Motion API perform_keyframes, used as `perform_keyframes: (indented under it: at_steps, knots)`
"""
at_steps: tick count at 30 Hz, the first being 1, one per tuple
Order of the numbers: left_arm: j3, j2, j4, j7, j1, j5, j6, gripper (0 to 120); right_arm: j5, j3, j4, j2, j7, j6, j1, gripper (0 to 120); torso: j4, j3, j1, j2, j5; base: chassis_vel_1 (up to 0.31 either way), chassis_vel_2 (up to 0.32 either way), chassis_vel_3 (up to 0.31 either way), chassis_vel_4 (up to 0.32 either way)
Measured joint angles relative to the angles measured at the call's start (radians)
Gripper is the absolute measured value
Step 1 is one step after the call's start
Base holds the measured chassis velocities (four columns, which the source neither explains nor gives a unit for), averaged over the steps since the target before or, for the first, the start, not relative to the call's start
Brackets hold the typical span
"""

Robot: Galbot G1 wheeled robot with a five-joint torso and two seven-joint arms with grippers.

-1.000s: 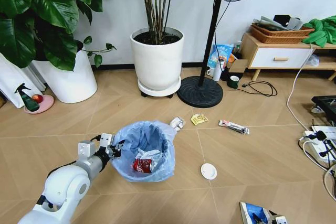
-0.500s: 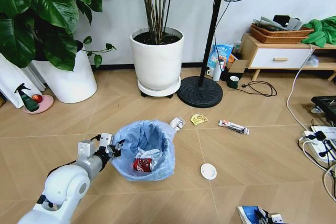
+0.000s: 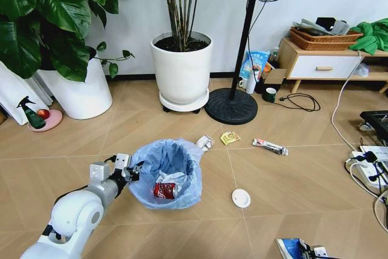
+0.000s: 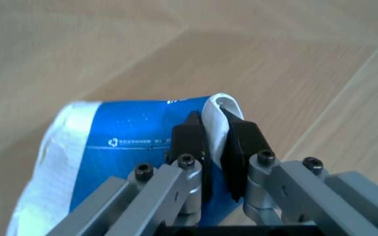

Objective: Pick up the trash bin and place the garbage on the floor into it.

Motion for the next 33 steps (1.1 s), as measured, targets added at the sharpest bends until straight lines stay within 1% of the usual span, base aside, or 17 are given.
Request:
perform_keyframes:
  at_steps: [3,5,6,10,12,14,16,18,21,22,26,27,28,30,31,32,33]
  knots:
    - [0.001,0.001,-0.002,-0.001,0.000,0.000,0.000,0,0.035,0.008,0.044,-0.010,0.009,-0.018,-0.001,6,0.0001,0.000,0.000,0.000,0.0005,0.000,0.000,0.000,0.000]
    - [0.003,0.004,-0.004,-0.002,0.000,-0.001,0.000,0,0.063,0.018,0.091,-0.028,0.013,-0.035,-0.001,6,0.0001,0.000,0.000,0.000,-0.0002,0.000,0.000,0.000,0.000]
    - [0.003,0.004,-0.004,-0.002,0.000,-0.001,0.000,0,0.063,0.018,0.091,-0.028,0.013,-0.035,-0.001,6,0.0001,0.000,0.000,0.000,-0.0002,0.000,0.000,0.000,0.000]
    - [0.003,0.015,-0.007,-0.003,-0.001,-0.006,0.000,0,0.129,0.029,0.208,-0.107,0.021,-0.059,0.029,6,0.0000,0.000,0.000,0.000,0.0002,0.000,0.000,0.000,0.000]
    - [0.003,0.016,-0.007,-0.003,-0.001,-0.007,0.000,0,0.143,0.029,0.229,-0.125,0.024,-0.067,0.035,6,0.0001,0.000,0.000,0.000,0.0001,0.000,0.000,0.000,0.000]
    - [0.003,0.022,-0.008,-0.003,0.001,-0.010,0.000,0,0.203,0.024,0.302,-0.182,0.039,-0.107,0.060,6,0.0001,0.000,0.000,0.000,-0.0002,0.000,0.000,0.000,0.000]
    - [0.003,0.022,-0.008,-0.003,0.002,-0.010,0.000,0,0.221,0.022,0.323,-0.193,0.045,-0.120,0.070,6,0.0002,0.000,0.000,0.000,-0.0003,0.000,0.000,0.000,0.000]
    - [0.003,0.026,-0.008,-0.006,0.003,-0.014,0.000,0,0.303,0.005,0.412,-0.236,0.071,-0.174,0.114,6,0.0002,0.000,0.000,0.000,0.0000,0.000,0.000,0.000,0.000]
    - [0.006,0.033,-0.006,-0.012,0.000,-0.025,0.000,0,0.357,-0.050,0.501,-0.296,0.095,-0.224,0.183,6,0.0001,0.000,0.000,0.000,-0.0002,0.000,0.000,0.000,0.000]
    - [0.006,0.033,-0.006,-0.012,0.000,-0.025,0.000,0,0.357,-0.050,0.501,-0.296,0.095,-0.224,0.183,6,0.0001,0.000,0.000,0.000,-0.0002,0.000,0.000,0.000,0.000]
    - [0.011,0.039,0.003,-0.014,-0.010,-0.032,0.000,0,0.432,-0.195,0.584,-0.369,0.157,-0.278,0.311,6,0.0001,0.000,0.000,0.000,0.0004,0.000,0.000,0.000,0.000]
    - [0.011,0.039,0.003,-0.014,-0.010,-0.032,0.000,0,0.432,-0.195,0.584,-0.369,0.157,-0.278,0.311,6,0.0001,0.000,0.000,0.000,0.0004,0.000,0.000,0.000,0.000]
    - [0.014,0.044,0.005,-0.014,-0.013,-0.034,0.000,0,0.464,-0.256,0.606,-0.394,0.183,-0.291,0.373,6,0.0003,0.000,0.000,0.000,-0.0003,0.000,0.000,0.000,0.000]
    - [0.020,0.051,0.007,-0.014,-0.015,-0.038,0.000,0,0.519,-0.366,0.639,-0.426,0.216,-0.316,0.500,6,0.0005,0.000,0.000,0.000,0.0001,0.000,0.000,0.000,0.000]
    - [0.023,0.053,0.007,-0.014,-0.016,-0.040,0.000,0,0.539,-0.395,0.649,-0.432,0.223,-0.323,0.535,6,0.0005,0.000,0.000,0.000,0.0002,0.000,0.000,0.000,0.000]
    - [0.023,0.053,0.007,-0.014,-0.016,-0.040,0.000,0,0.539,-0.395,0.649,-0.432,0.223,-0.323,0.535,6,0.0005,0.000,0.000,0.000,0.0002,0.000,0.000,0.000,0.000]
    - [0.027,0.057,0.008,-0.014,-0.019,-0.044,0.000,0,0.577,-0.445,0.666,-0.442,0.233,-0.341,0.595,6,0.0005,0.000,0.000,0.000,-0.0009,0.000,0.000,0.000,0.000]
